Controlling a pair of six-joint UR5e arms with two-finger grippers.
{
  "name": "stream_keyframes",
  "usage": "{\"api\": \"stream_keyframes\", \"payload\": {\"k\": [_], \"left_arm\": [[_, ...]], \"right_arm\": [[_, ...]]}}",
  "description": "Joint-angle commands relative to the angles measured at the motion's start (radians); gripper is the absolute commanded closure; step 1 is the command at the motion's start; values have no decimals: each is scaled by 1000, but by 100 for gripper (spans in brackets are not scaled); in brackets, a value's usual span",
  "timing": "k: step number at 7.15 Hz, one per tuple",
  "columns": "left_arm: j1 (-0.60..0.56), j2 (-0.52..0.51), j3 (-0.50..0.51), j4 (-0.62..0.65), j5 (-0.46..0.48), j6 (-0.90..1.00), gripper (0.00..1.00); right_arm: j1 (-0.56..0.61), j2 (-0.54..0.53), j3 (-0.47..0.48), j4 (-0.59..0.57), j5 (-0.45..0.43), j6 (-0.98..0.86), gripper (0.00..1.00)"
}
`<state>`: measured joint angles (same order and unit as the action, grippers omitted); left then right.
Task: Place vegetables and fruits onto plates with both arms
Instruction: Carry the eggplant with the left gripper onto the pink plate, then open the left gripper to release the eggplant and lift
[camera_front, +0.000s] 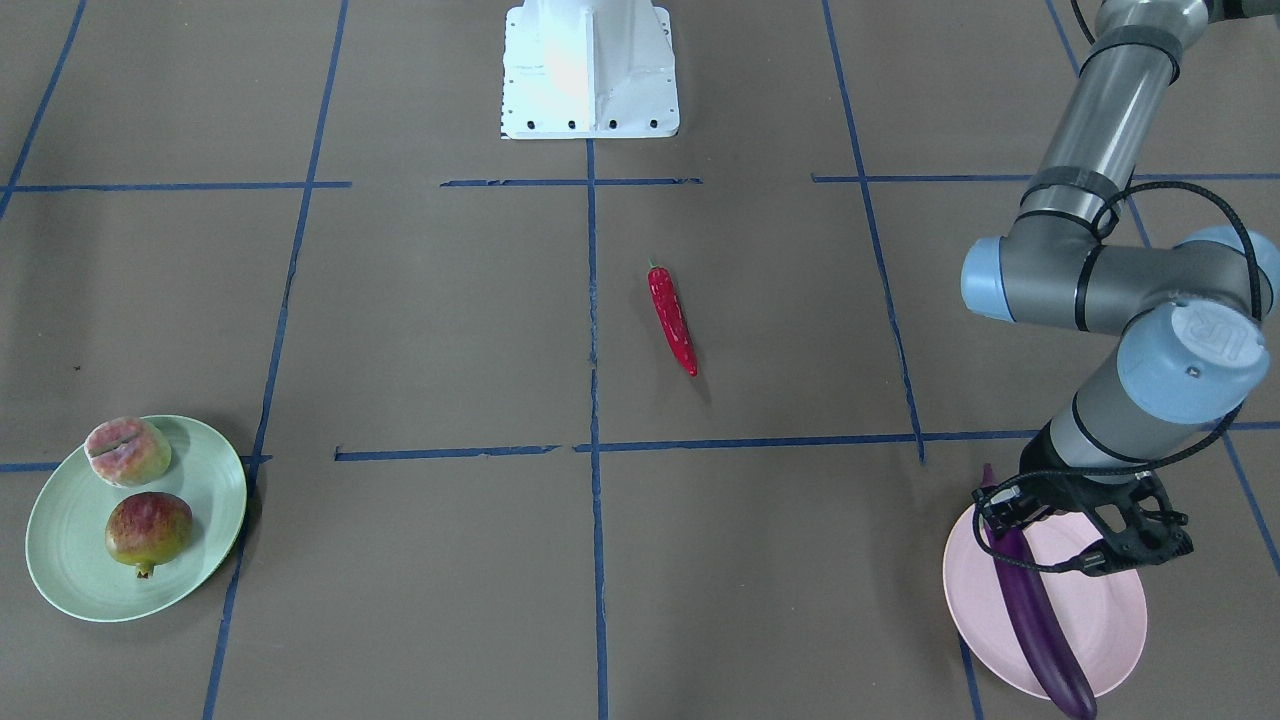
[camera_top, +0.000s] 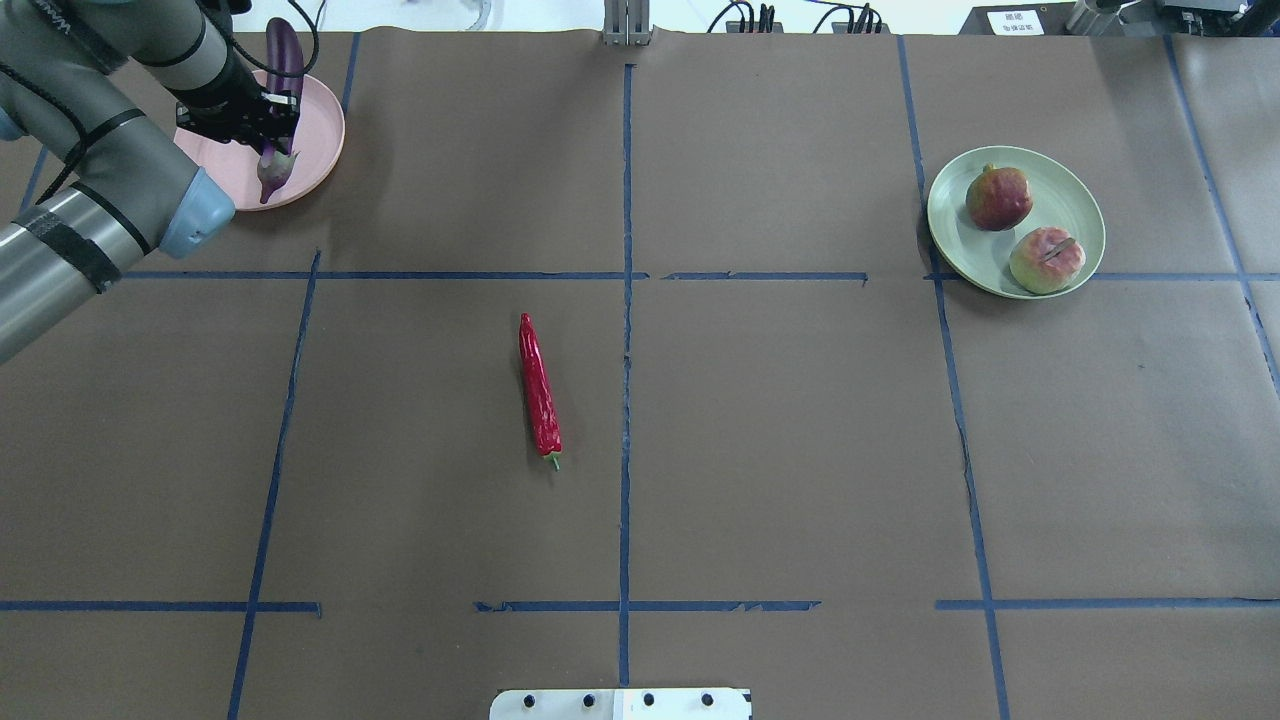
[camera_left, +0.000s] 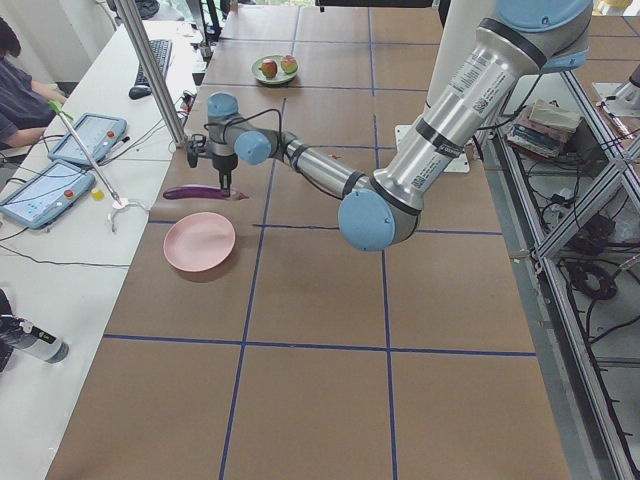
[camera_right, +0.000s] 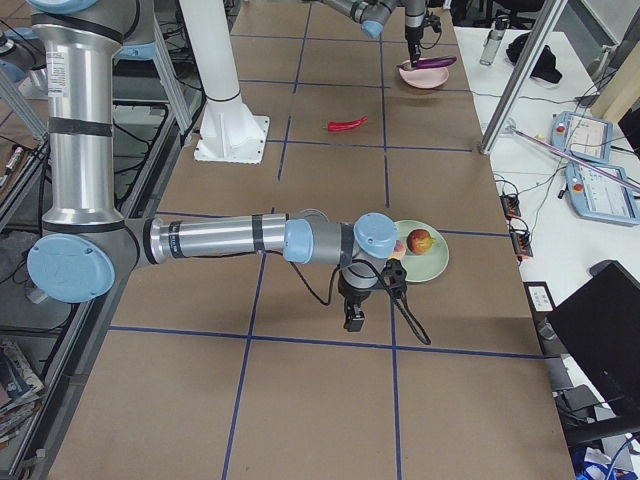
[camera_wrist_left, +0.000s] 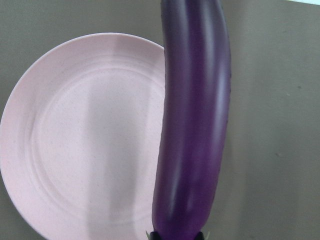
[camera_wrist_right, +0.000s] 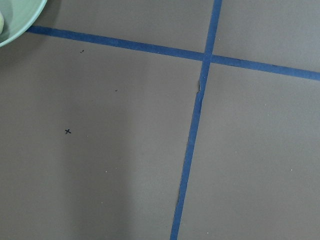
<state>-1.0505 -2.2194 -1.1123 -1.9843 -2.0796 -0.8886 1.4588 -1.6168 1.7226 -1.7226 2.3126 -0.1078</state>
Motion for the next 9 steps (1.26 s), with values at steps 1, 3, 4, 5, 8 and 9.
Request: {"api": "stream_keyframes", "payload": {"k": [1,3,4,5,8,9], "left_arm": [[12,0,71,-53,-1,37,2],[-11,-8,65,-44,-81,72,0],[-37,-8,33,-38,-184,66,0],[-39,1,-54,11,-200,44,0],[167,46,-405,194,-104,-227,0],[298,31,-472,279,6,-334,0]], "right_arm": [[0,0,2,0,-1,-1,0],[1,0,3,0,1,-1,0],[0,2,3,0,-1,0,0],[0,5,2,0,-1,0,0],[0,5,6,0,1,0,0],[0,5,5,0,1,0,0]]}}
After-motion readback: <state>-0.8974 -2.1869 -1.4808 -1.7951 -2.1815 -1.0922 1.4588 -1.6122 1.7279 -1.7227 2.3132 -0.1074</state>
